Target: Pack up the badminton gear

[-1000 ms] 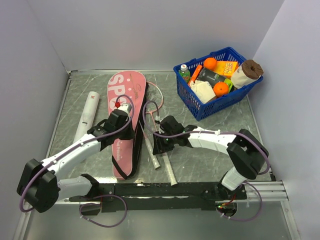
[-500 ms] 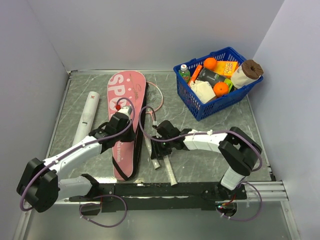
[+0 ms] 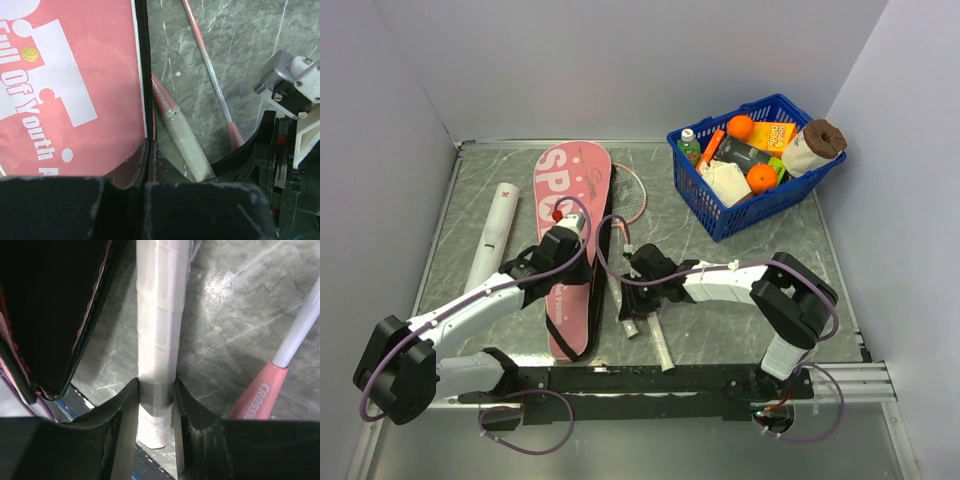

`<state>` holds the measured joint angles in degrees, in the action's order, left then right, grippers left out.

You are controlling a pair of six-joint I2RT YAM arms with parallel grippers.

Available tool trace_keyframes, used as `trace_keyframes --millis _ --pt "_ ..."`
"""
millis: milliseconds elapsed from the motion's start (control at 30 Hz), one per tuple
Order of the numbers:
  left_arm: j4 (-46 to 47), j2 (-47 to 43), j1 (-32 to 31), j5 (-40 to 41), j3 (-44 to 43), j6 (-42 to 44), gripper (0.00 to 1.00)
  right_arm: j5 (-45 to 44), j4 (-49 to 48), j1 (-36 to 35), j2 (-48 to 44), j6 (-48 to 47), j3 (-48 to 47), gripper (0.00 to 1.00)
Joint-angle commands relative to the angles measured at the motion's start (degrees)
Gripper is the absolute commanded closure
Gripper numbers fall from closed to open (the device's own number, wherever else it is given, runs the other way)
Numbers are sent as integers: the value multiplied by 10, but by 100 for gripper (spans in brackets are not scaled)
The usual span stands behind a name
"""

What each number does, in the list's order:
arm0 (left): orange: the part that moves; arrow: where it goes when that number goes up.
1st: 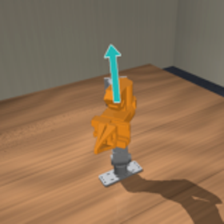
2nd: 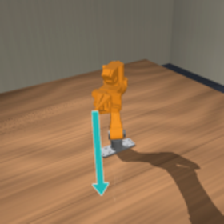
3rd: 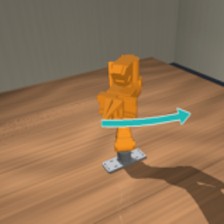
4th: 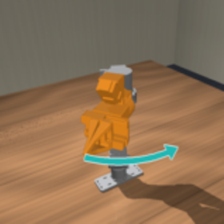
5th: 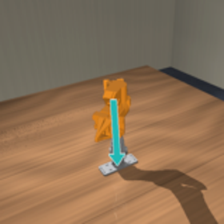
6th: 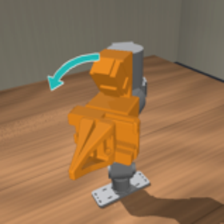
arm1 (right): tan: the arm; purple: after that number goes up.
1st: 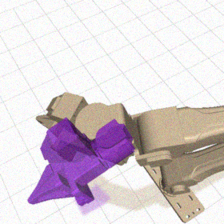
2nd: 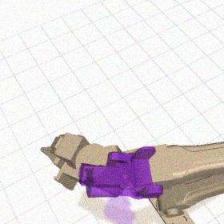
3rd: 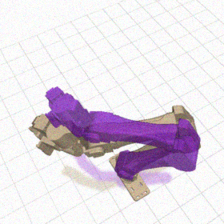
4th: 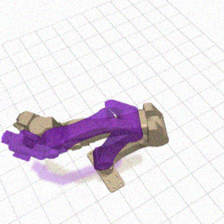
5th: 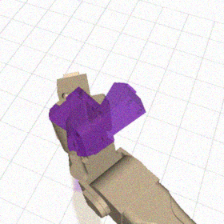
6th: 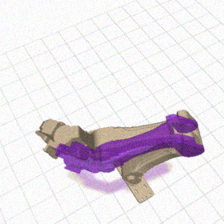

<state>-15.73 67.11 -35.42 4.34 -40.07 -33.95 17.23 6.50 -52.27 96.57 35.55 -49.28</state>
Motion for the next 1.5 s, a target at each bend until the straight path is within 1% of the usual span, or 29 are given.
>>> trace_keyframes --millis 0,233,333,500,667,833,867,900,1000,1200,1467 --pt "36 -2 -11 -6 9 -14 99 16 -25 -5 -3 9 -27 84" --pt "46 14 -33 -6 11 -23 99 50 -53 -17 -22 33 -61 87" --pt "51 14 -40 -13 11 -26 99 47 -62 -22 -15 39 -71 89" --pt "53 16 -46 -20 10 -29 99 53 -152 -24 1 69 -57 91" --pt "58 13 -47 -23 17 -30 99 58 -204 -32 19 92 -45 91" --pt "63 3 -47 -27 18 -25 99 61 -250 -47 41 102 -35 81" --pt "64 1 -47 -27 18 -24 99 60 -258 -49 42 108 -29 77" --pt "65 -3 -47 -27 18 -23 99 63 -267 -50 43 109 -27 69" --pt "68 -10 -47 -35 19 -22 99 55 -258 -51 38 105 -23 61" --pt "77 -19 -47 -38 32 -23 99 43 -258 -51 20 108 -4 58" --pt "84 -32 -47 -46 47 -23 99 -17 -233 -50 -8 111 31 54"
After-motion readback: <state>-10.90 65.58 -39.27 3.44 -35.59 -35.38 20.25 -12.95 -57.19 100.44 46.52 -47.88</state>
